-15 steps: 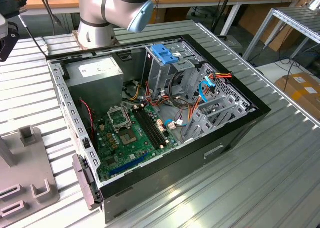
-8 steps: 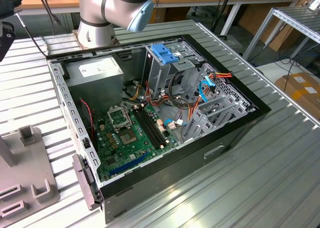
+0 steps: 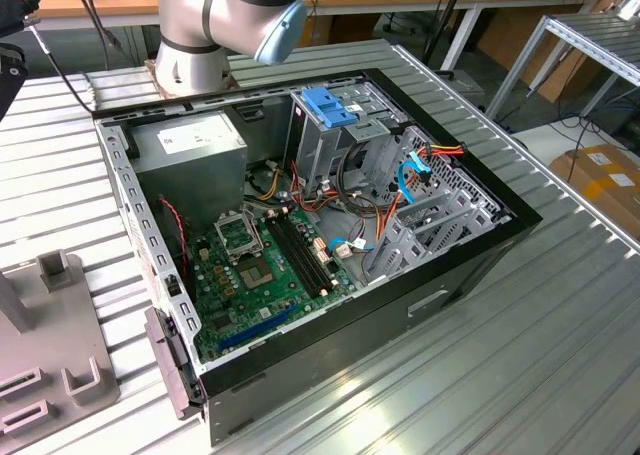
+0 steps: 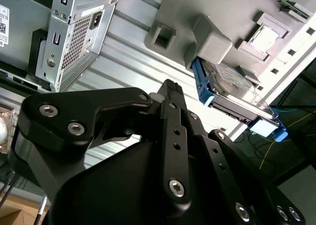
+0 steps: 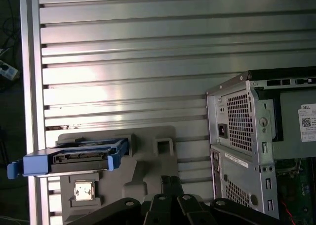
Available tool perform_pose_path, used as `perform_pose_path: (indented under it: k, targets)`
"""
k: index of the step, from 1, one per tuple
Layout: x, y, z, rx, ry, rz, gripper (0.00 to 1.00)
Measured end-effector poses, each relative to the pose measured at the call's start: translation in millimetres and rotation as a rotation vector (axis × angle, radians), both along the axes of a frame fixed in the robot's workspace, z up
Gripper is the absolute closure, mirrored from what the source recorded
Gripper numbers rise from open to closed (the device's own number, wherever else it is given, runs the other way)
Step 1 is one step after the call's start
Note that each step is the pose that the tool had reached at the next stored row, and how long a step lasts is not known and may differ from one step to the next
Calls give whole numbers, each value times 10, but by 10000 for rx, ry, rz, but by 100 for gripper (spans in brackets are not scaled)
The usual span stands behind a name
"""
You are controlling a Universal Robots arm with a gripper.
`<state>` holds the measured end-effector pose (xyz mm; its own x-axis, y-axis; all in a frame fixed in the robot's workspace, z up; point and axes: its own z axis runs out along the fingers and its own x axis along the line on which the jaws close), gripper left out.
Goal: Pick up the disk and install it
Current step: 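Reach for the disk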
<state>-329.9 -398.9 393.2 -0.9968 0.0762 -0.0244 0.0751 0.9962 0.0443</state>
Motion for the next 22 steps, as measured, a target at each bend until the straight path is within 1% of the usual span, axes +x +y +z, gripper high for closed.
perform_pose_path:
  k: [6,11,15,22]
  targets:
    - [-3,0,0,0,0,0,89]
    - [-42,0,0,0,-1,0,89]
    - [-92,0,0,0,0,0,89]
    - [-105,0,0,0,0,0,89]
